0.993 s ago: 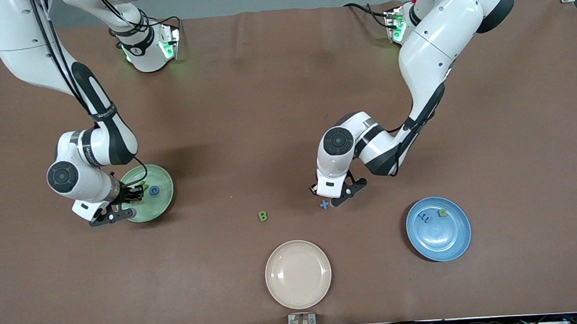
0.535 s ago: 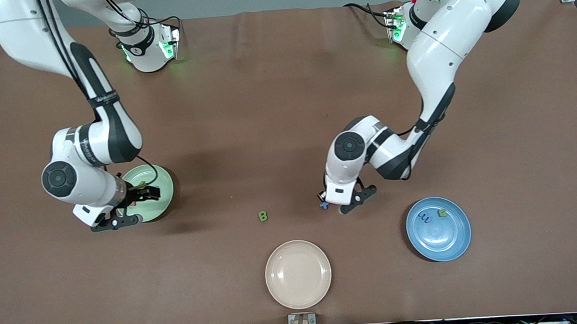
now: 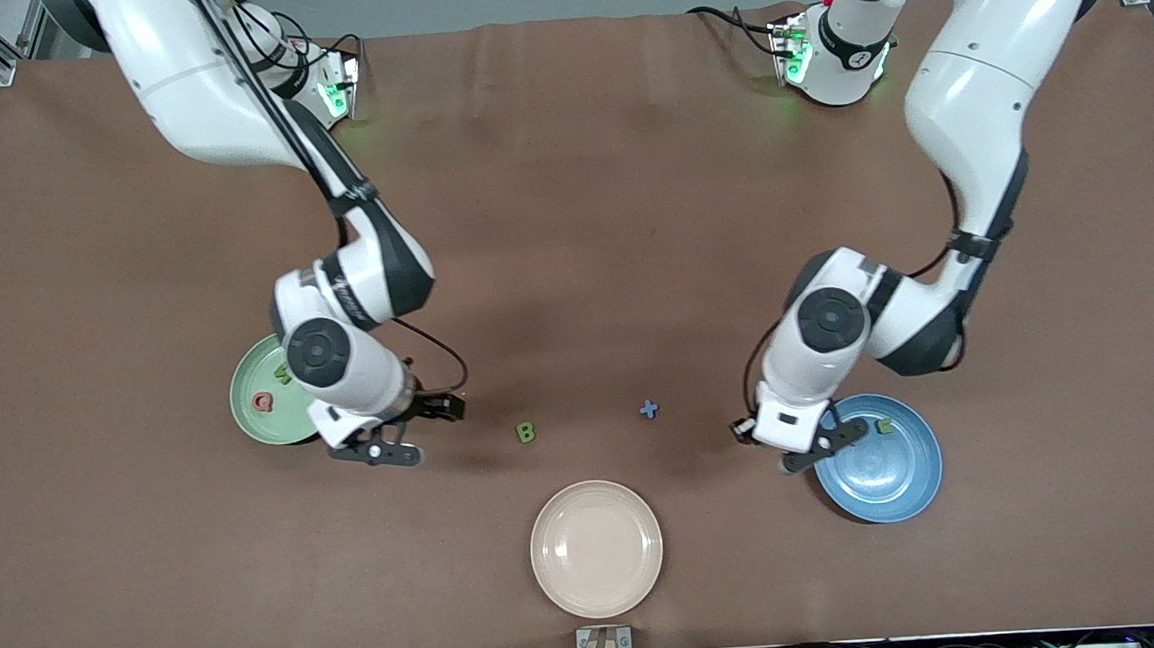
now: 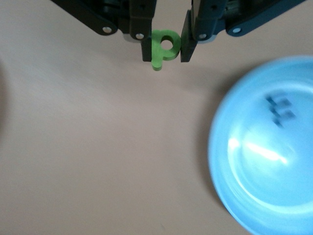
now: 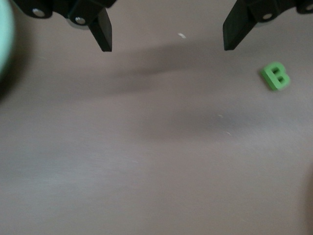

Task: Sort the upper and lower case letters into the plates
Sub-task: 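Grasp the green B with the right gripper while the left places d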

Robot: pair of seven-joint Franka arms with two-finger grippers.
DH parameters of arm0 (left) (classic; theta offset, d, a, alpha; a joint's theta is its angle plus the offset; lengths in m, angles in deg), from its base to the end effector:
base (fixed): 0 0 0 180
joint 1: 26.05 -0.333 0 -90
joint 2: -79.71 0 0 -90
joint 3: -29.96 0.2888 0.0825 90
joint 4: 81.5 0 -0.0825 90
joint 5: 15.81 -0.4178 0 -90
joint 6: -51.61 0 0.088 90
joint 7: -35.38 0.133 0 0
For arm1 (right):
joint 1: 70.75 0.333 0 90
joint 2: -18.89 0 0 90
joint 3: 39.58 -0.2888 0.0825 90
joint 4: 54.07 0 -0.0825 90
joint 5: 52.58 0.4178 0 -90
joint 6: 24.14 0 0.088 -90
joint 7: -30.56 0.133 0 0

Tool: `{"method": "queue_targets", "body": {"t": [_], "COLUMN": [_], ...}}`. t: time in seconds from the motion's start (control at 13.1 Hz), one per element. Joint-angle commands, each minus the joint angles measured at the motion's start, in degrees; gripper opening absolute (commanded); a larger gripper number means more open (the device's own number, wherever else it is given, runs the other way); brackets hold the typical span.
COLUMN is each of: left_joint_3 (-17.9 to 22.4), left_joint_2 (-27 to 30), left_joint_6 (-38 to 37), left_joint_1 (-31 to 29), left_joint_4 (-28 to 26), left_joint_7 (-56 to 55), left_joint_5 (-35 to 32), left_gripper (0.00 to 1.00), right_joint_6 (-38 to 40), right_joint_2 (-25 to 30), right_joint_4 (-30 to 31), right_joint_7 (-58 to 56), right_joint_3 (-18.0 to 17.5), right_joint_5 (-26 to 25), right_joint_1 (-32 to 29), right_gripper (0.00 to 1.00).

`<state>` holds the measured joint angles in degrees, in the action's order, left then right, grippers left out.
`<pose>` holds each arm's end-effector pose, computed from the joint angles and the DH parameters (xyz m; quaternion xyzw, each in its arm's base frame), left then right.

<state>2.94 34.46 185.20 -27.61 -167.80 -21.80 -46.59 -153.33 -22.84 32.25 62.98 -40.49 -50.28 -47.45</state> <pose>0.6897 -0.2609 0.1809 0.9813 0.1733 0.0823 0.0126 0.6603 0.2977 0.1700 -0.9960 0.0861 0.0012 0.0232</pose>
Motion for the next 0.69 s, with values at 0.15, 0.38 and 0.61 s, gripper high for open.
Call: {"method": "queue_targets", "body": {"t": [0.15, 0.38, 0.61], "left_joint_3": [-0.13, 0.66, 2.59], "left_joint_2": [0.08, -1.50, -1.77], "left_joint_6": [-0.52, 0.00, 0.62], "left_joint_1": [-4.32, -4.24, -3.97], "left_joint_4": [1.48, 3.15, 3.33], "left_joint_7": [11.28, 14.90, 17.18], "left_joint_5": [-0.60, -0.42, -0.42], "left_gripper": [0.01, 0.01, 0.10], "right_joint_6": [0.08, -1.67, -3.00], "right_joint_2": [-12.66, -14.96, -15.22], "right_joint_4": [-16.87, -18.91, -18.30], "right_joint_7": [1.95, 1.08, -0.24], "right_joint_3": [1.43, 1.43, 1.43], "right_joint_5": [-1.50, -6.34, -7.14], "right_joint_1": [6.48, 8.16, 8.69], "right_gripper": [1.00, 0.95, 0.81]}}
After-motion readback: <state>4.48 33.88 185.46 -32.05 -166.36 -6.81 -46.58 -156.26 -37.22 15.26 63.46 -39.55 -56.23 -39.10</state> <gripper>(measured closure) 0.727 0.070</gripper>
